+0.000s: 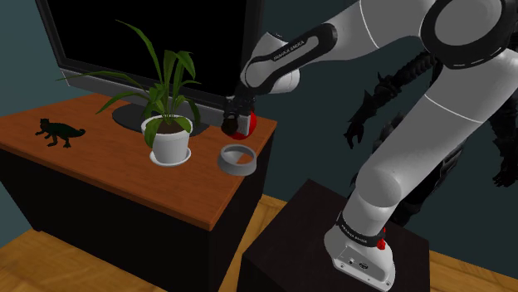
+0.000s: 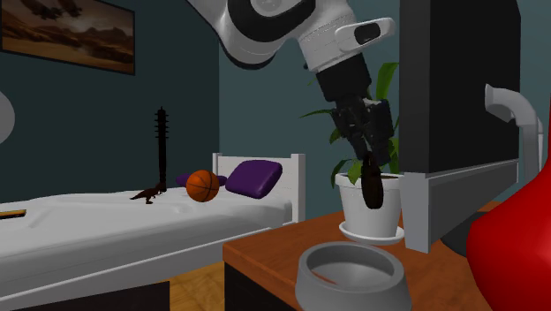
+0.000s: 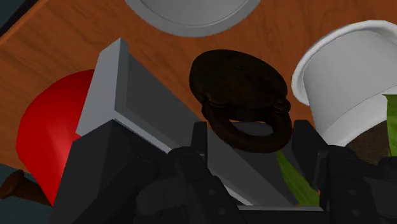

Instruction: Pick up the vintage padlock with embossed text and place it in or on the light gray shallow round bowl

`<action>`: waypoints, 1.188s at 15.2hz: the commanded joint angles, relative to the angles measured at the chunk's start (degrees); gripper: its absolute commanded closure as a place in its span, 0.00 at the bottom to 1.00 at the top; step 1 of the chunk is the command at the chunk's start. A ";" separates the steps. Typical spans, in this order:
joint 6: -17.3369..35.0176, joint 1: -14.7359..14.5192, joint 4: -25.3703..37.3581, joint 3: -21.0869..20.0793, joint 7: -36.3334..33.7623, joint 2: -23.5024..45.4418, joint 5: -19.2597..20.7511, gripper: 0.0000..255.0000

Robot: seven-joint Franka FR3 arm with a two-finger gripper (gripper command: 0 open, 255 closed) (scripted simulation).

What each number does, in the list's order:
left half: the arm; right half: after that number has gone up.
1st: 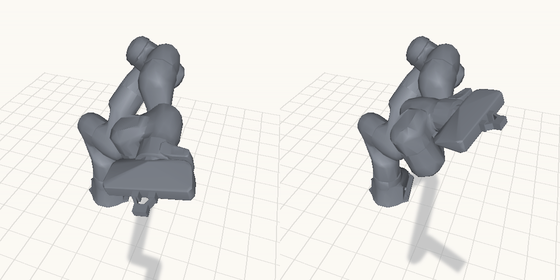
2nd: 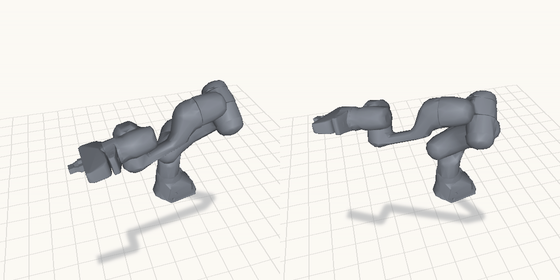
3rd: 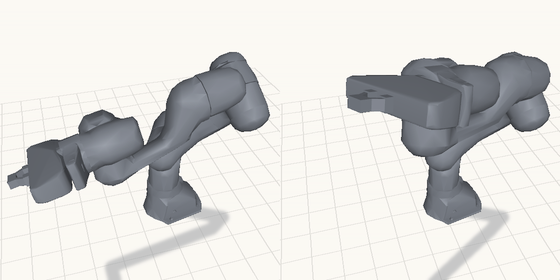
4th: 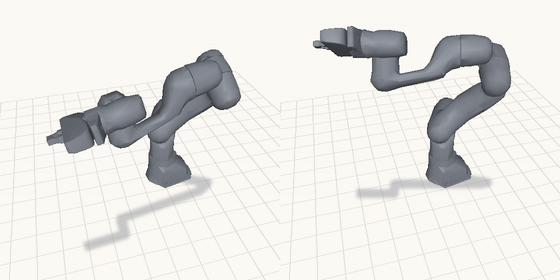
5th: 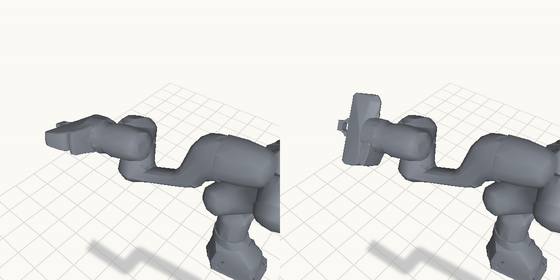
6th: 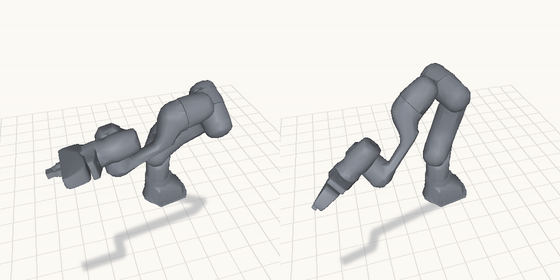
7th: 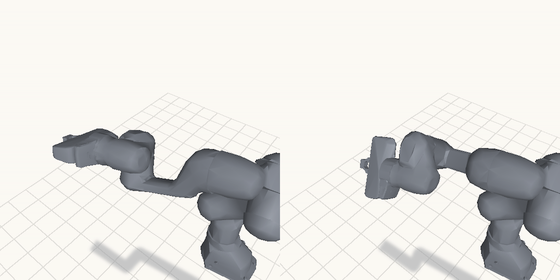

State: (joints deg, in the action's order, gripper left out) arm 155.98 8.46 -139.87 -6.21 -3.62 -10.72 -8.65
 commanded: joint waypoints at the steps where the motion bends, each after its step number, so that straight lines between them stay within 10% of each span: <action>1: -9.34 0.47 0.62 1.35 1.06 6.58 -0.50 1.00; 2: -9.31 0.27 0.12 0.45 -0.56 6.01 0.08 0.00; 18: -16.81 1.47 1.82 1.21 0.88 0.36 -0.15 0.00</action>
State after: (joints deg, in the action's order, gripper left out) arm 136.43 9.54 -138.85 -5.46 -3.46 -10.70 -8.89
